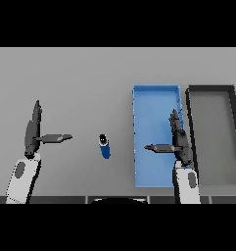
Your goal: Pick up the blue pipe and place it into the blue bin.
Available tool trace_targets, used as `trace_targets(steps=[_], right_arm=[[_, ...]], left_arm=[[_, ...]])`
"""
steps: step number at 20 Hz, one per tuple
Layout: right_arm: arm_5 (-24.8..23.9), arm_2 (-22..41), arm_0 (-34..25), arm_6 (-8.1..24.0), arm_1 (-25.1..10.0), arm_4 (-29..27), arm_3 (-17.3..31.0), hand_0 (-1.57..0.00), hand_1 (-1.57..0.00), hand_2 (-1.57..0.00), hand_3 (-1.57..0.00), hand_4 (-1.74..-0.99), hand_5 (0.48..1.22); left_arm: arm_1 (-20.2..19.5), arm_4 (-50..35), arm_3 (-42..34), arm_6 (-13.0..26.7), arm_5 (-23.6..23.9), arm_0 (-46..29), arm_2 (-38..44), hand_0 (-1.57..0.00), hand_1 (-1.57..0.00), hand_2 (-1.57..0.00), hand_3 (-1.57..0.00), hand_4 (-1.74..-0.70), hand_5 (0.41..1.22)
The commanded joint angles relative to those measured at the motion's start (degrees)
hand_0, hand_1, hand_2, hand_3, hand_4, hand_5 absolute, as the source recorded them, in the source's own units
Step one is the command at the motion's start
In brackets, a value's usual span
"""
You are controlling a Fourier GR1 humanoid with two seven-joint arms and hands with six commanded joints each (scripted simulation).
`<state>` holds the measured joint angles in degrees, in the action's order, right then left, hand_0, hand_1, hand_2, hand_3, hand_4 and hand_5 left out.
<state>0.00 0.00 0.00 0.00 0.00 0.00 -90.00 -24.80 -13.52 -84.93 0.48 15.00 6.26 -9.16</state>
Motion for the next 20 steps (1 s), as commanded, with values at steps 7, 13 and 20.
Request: trace_targets(steps=[7,13,20], right_arm=[[2.61,0.82,1.79,-3.25,-5.91,3.00,-1.97,0.00,0.00,0.00,0.00,-1.210,0.594],[4.11,5.61,4.64,-5.43,-10.24,10.68,-6.26,0.00,0.00,0.00,0.00,-1.191,0.587],[4.50,5.75,4.62,-2.84,-9.98,9.83,-7.71,0.00,0.00,0.00,0.00,-1.209,0.581]], left_arm=[[-3.16,1.25,-2.24,-2.90,-5.68,-1.46,-3.36,0.00,0.00,0.00,0.00,-0.97,0.594],[-10.31,0.46,-2.22,-6.31,-17.54,-1.49,-5.53,0.00,0.00,0.00,0.00,-0.97,0.598],[-14.26,0.42,-11.82,-5.19,-24.18,-5.42,-10.89,0.00,0.00,0.00,0.00,-1.00,0.548]])
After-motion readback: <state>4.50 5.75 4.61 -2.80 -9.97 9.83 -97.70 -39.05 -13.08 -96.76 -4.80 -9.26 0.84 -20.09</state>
